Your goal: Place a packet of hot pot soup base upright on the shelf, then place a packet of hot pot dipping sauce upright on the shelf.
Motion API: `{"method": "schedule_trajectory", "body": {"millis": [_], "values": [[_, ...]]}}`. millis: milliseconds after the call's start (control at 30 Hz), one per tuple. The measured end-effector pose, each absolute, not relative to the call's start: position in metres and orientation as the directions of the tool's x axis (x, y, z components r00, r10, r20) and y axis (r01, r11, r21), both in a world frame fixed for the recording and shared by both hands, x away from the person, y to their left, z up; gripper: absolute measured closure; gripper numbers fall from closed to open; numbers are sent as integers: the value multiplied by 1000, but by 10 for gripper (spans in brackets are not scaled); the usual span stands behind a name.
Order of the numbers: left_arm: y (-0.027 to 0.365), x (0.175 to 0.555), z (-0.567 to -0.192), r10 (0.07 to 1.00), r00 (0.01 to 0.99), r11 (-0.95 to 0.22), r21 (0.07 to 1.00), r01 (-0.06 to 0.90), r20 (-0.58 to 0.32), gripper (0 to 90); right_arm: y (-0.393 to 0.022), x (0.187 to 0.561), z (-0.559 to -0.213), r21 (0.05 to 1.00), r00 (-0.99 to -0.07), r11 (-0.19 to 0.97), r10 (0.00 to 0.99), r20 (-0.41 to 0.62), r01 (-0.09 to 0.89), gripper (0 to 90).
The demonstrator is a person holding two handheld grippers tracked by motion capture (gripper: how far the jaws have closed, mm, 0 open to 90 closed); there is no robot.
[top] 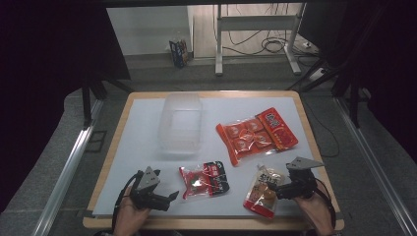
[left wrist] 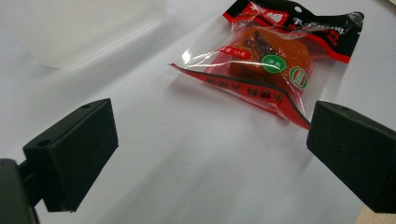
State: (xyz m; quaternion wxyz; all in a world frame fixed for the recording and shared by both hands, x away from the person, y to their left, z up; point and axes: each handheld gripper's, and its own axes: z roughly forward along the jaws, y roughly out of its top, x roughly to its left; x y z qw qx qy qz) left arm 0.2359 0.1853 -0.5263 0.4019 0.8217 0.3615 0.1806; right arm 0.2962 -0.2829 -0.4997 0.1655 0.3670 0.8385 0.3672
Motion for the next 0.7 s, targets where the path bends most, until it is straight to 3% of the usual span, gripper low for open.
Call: {"method": "schedule_trajectory", "body": {"millis": [700], "values": [[186, 235, -524, 736, 677, -394, 806, 441, -11, 27, -285, 303, -503, 720, -659, 462, 752, -9, 519, 0]]}}
